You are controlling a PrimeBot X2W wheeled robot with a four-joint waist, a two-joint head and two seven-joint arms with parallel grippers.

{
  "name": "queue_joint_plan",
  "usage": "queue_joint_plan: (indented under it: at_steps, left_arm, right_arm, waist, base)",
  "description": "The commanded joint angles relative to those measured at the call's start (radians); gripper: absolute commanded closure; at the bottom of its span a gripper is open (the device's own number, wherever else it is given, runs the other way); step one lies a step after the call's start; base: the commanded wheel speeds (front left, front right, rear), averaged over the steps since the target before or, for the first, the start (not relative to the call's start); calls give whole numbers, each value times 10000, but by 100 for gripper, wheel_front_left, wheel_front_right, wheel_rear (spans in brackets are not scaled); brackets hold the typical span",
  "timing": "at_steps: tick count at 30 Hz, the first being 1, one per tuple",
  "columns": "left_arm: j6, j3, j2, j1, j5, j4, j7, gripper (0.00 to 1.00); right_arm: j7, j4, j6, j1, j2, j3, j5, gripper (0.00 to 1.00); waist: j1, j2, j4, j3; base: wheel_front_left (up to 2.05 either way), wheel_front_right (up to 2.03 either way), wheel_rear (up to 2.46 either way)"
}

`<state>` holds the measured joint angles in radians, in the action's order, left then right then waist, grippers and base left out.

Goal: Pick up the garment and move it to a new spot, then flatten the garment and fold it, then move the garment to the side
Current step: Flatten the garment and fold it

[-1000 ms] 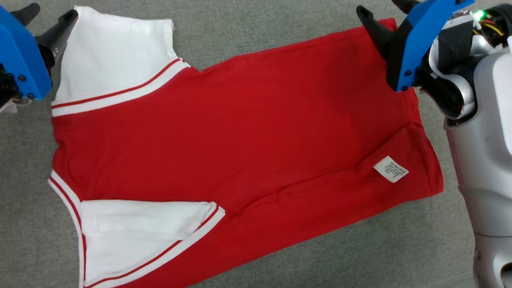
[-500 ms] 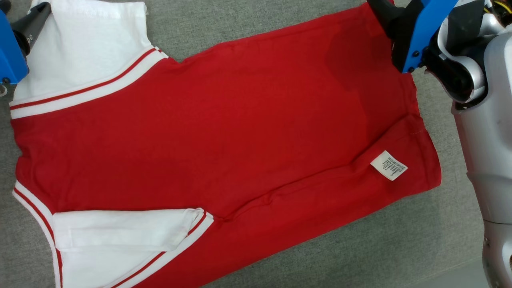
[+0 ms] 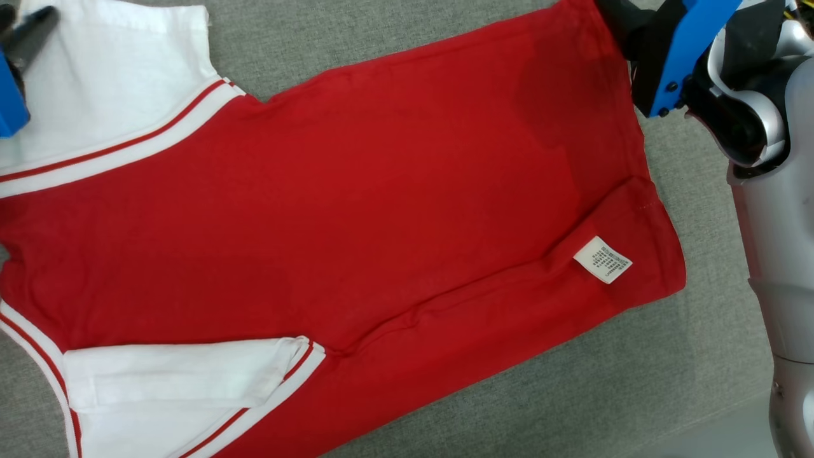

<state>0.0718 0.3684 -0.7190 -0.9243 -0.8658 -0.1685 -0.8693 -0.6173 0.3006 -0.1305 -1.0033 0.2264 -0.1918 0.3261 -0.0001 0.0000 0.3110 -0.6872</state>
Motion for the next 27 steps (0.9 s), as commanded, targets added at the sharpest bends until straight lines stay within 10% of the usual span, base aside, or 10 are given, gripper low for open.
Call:
queue_joint_plan:
  at_steps: [1, 11, 24, 25, 27]
  left_arm:
    - [76, 253, 6, 525, 75, -285, -150, 100]
    - [-107, 372, 188, 477, 366, -221, 517, 100]
    - [-432, 559, 750, 372, 234, -333, 1103, 100]
    - [-442, 560, 813, 373, 211, -349, 1166, 100]
    - [-464, 523, 930, 390, 182, -378, 1393, 100]
  right_arm:
    - [-71, -56, -6, 104, 69, -2, -68, 0]
    - [-1427, 95, -6, 827, 488, 22, -177, 0]
    - [-252, 1396, -6, 335, 471, -98, -440, 0]
    - [-253, 1541, -6, 279, 489, -151, -422, 55]
    - [-295, 1789, -6, 229, 573, -281, -398, 100]
  waist:
    - [1, 0, -2, 4]
    - [1, 0, -371, 180]
    - [1, 0, -911, 238]
    - [1, 0, -951, 252]
    - [1, 0, -1031, 302]
  base:
    - [0, 0, 0]
    - [0, 0, 0]
    - [0, 0, 0]
    - [0, 0, 0]
    - [0, 0, 0]
